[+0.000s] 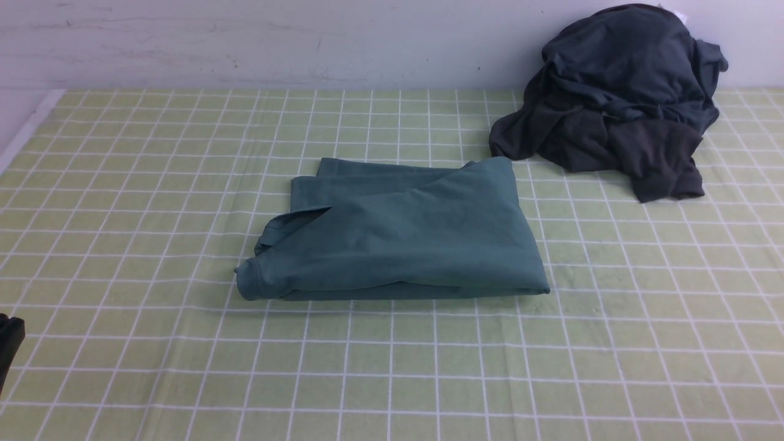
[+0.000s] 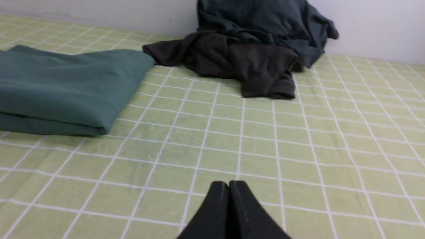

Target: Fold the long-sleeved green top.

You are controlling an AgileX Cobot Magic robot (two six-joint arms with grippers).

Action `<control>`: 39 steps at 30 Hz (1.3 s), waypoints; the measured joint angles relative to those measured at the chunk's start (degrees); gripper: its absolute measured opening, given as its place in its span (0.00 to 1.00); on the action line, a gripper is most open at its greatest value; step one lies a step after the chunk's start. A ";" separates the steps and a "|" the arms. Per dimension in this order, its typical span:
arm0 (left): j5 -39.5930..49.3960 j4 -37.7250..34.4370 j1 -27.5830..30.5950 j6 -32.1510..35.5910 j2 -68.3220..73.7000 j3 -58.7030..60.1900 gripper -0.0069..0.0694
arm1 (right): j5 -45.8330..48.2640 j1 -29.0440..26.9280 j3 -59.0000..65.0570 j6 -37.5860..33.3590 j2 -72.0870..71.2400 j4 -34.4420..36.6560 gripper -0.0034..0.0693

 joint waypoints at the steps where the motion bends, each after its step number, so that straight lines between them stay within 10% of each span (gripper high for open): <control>1: 0.00 0.00 0.00 0.00 0.00 0.00 0.09 | 0.14 -0.83 0.00 0.21 0.00 0.00 0.03; 31: -0.50 -0.48 1.03 0.00 -1.47 1.88 0.09 | 0.43 -1.44 -0.05 -0.08 0.00 -0.05 0.03; 39: -0.27 -14.45 8.39 0.05 -11.09 9.49 0.09 | 0.50 -1.45 -0.05 -0.08 0.00 -0.05 0.03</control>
